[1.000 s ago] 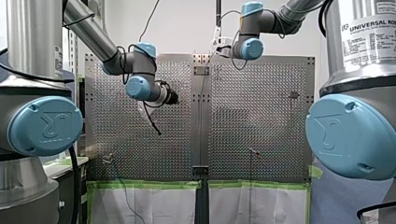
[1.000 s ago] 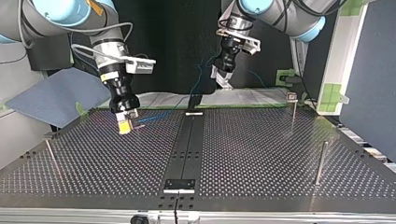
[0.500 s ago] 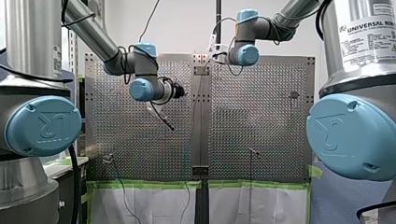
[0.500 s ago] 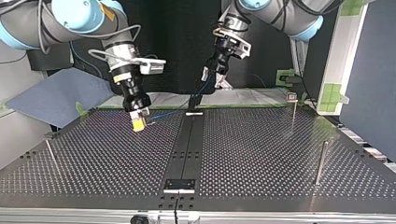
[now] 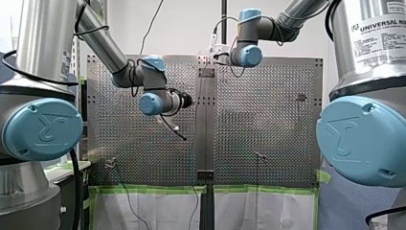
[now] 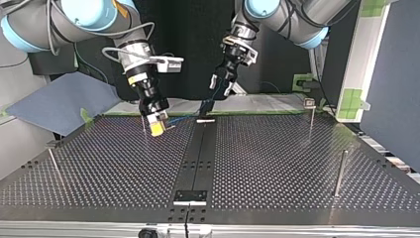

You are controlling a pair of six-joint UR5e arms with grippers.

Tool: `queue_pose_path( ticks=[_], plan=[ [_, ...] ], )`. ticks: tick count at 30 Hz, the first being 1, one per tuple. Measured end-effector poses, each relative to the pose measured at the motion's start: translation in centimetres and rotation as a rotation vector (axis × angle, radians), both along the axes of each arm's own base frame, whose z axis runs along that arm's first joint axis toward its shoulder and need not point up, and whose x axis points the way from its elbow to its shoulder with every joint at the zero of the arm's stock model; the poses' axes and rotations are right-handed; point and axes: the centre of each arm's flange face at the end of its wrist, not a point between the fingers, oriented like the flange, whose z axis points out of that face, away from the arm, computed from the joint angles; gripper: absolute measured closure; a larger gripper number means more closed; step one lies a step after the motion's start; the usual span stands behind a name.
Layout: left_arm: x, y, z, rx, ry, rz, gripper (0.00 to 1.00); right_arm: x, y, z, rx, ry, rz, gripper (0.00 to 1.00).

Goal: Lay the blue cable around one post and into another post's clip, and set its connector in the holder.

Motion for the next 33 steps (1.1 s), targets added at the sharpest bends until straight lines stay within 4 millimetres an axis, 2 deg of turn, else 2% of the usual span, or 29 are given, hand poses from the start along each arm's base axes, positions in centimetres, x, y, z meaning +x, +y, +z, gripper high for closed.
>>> queue_pose_path(
  ticks=[15, 24, 29, 33],
  plan=[
    [0.8, -0.7, 1.3, -0.081, -0.097, -0.019, 0.02, 1.4, 1.9, 0.1, -0.004, 0.003, 0.038, 1.0],
    [2.0, -0.4, -0.5, -0.075, -0.077, 0.012, 0.02, 1.9, 3.3, 0.9, -0.015, -0.002, 0.061, 1.0],
    [3.6, -0.3, -1.7, -0.082, -0.085, 0.061, 0.02, 1.7, 4.5, 2.4, -0.027, -0.017, 0.073, 1.0],
    [5.1, 0.0, -1.4, -0.075, -0.105, 0.115, 0.02, 1.4, 5.3, 3.3, -0.02, -0.024, 0.078, 1.0]
  ],
)
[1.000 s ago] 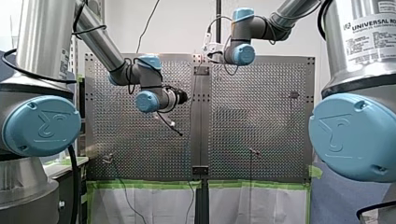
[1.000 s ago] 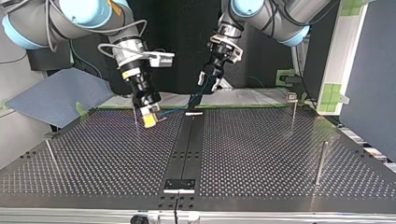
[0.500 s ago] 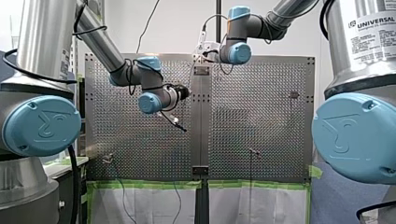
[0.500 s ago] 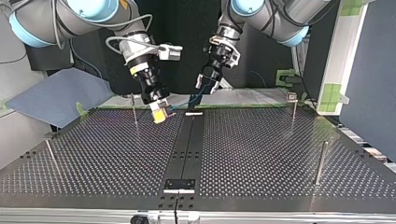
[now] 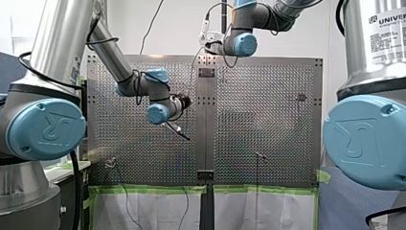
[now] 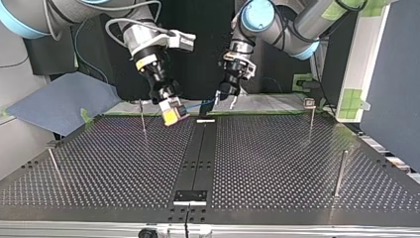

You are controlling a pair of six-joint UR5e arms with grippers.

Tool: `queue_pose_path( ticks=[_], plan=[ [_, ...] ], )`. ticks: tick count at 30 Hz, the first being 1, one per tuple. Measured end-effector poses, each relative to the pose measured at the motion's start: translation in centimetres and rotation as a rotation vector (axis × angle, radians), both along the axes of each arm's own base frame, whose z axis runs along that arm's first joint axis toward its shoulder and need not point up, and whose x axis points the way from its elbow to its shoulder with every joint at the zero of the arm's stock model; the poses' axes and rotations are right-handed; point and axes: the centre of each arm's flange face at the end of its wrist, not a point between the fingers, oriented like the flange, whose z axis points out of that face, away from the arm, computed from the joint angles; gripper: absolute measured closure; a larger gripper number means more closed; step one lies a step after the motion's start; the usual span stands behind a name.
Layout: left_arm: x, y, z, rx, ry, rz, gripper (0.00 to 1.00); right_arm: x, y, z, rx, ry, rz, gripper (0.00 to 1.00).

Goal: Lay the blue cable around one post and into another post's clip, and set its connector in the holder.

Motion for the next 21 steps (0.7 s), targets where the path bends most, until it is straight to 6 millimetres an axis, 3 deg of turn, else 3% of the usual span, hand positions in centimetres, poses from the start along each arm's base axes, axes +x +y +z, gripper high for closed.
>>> queue_pose_path(
  ticks=[9, 16, 21],
  plan=[
    [2.4, 3.1, 2.4, 0.057, -0.012, 0.17, 0.02, -1.1, 0.0, -1.0, 0.039, 0.028, -0.02, 1.0],
    [3.3, 7.6, 5.0, 0.115, -0.004, 0.34, 0.02, -2.1, -0.8, -3.2, 0.053, 0.014, -0.052, 1.0],
    [2.7, 10.9, 5.6, 0.167, 0.028, 0.453, 0.02, -2.5, -1.2, -3.8, 0.049, -0.002, -0.07, 1.0]
  ],
)
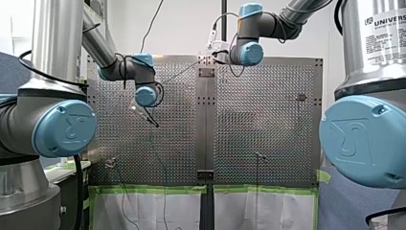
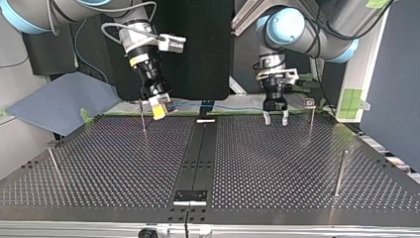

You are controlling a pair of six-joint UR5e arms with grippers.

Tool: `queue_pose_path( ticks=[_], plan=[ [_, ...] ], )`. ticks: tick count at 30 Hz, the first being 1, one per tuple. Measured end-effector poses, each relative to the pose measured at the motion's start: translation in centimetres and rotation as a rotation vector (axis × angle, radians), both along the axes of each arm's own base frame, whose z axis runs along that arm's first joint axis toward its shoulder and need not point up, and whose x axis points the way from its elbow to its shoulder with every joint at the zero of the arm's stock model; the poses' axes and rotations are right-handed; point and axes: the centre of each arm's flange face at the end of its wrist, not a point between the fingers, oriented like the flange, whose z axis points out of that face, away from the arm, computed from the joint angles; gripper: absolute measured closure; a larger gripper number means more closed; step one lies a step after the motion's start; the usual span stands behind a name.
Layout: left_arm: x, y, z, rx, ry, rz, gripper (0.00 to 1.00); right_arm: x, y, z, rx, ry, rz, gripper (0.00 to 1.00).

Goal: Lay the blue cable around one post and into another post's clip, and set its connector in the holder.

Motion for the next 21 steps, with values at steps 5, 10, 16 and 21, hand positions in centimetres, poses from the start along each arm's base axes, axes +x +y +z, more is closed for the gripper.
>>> queue_pose_path(
  ticks=[5, 10, 16, 21],
  plan=[
    [-1.0, 3.2, 0.3, 0.048, 0.044, 0.115, 0.02, -1.0, -1.3, -0.8, 0.007, 0.002, -0.034, 1.0],
    [-1.5, 6.2, 1.8, 0.088, 0.067, 0.23, 0.02, -1.4, -2.8, -2.4, 0.027, 0.021, -0.057, 1.0],
    [-2.2, 7.4, 4.2, 0.11, 0.064, 0.274, 0.02, -1.0, -4.2, -5.1, 0.058, 0.047, -0.065, 1.0],
    [-2.7, 7.4, 6.9, 0.119, 0.041, 0.277, 0.02, -1.0, -4.5, -5.6, 0.058, 0.049, -0.067, 1.0]
  ],
)
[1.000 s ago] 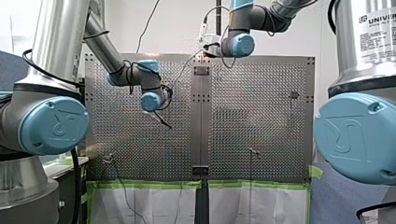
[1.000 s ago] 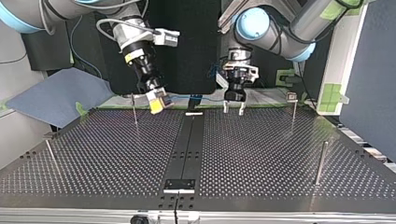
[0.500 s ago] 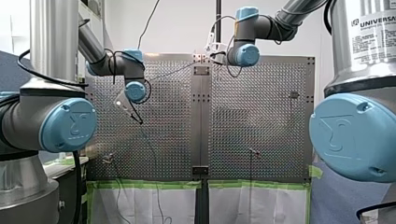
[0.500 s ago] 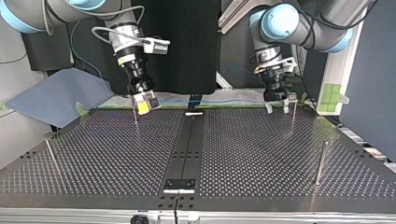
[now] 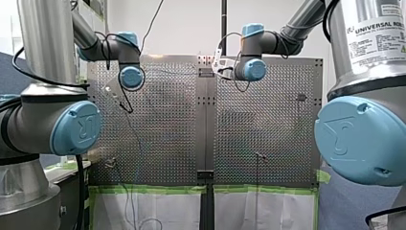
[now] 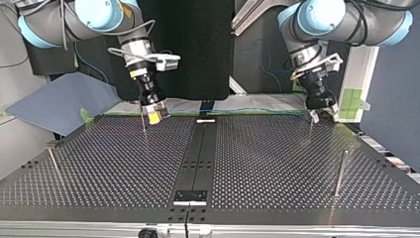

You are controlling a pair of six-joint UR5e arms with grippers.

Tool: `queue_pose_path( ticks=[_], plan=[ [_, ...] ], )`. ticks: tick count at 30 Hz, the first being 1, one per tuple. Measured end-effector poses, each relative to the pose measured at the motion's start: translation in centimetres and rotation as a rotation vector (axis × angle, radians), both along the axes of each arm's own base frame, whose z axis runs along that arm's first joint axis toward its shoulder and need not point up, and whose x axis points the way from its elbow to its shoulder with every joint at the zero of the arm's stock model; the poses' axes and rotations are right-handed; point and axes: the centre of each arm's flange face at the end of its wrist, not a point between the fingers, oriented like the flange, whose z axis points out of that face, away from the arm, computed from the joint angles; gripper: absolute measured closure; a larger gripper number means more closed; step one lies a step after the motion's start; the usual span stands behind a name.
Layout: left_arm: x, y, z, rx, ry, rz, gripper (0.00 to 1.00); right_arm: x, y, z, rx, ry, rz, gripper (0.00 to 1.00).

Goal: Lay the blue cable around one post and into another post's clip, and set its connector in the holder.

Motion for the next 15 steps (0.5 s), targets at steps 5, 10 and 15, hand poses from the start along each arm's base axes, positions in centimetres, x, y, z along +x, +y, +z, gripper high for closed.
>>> queue_pose_path(
  ticks=[5, 10, 15],
  plan=[
    [-1.0, 0.0, 2.4, 0.006, -0.017, -0.005, 0.02, -0.1, -0.2, -0.2, -0.001, 0.003, -0.003, 1.0],
    [-2.1, 0.1, 4.5, 0.002, -0.057, -0.004, 0.02, -0.1, -0.5, -0.2, -0.008, 0.0, -0.006, 1.0],
    [-2.5, 0.8, 7.2, 0.001, -0.098, 0.012, 0.02, -0.1, -0.6, -0.2, -0.015, -0.005, -0.004, 1.0]
  ],
)
